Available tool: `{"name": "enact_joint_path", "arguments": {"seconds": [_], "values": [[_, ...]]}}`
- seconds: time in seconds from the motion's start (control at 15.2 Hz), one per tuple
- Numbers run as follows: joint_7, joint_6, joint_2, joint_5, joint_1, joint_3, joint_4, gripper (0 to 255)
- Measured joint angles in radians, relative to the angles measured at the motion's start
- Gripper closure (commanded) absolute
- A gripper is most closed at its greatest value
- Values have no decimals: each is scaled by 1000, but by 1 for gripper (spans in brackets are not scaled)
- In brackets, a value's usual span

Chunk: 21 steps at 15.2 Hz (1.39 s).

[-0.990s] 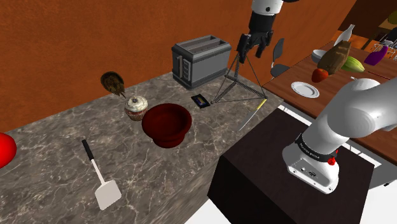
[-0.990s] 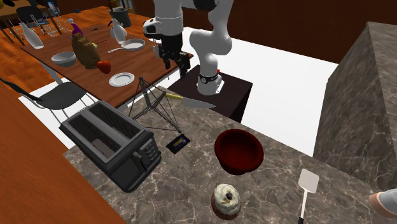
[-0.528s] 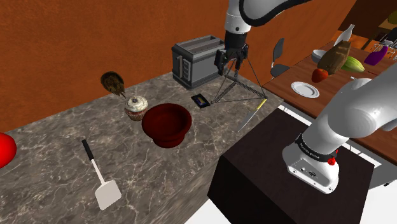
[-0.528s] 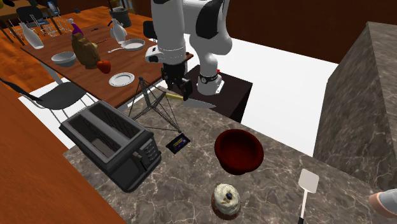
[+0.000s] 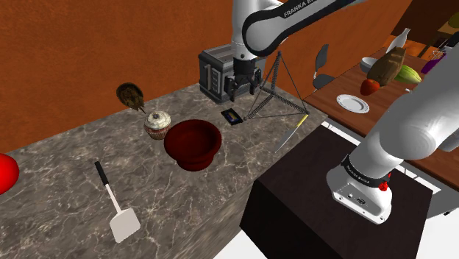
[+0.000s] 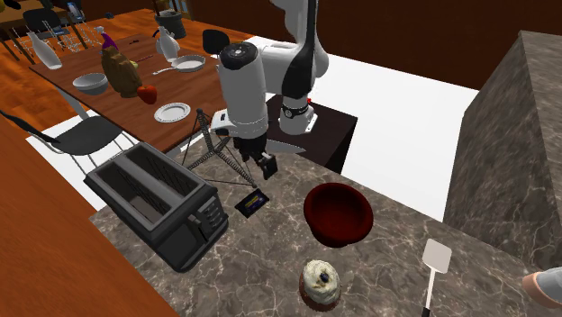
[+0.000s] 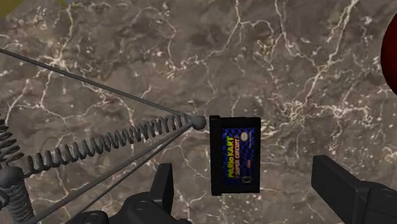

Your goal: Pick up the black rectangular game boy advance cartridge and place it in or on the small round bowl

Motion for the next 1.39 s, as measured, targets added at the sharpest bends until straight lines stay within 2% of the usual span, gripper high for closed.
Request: {"name": "enact_joint_path", "arguments": {"seconds": [0.33, 0.53, 0.92, 1.32, 1.39], "values": [[92, 54, 202, -55, 24, 18, 122, 0], [115, 82, 264, -73, 33, 17, 148, 0], [133, 149, 315, -93, 40, 12, 130, 0], [134, 157, 322, -96, 41, 11, 129, 0], [134, 157, 322, -96, 41, 11, 129, 255]]}}
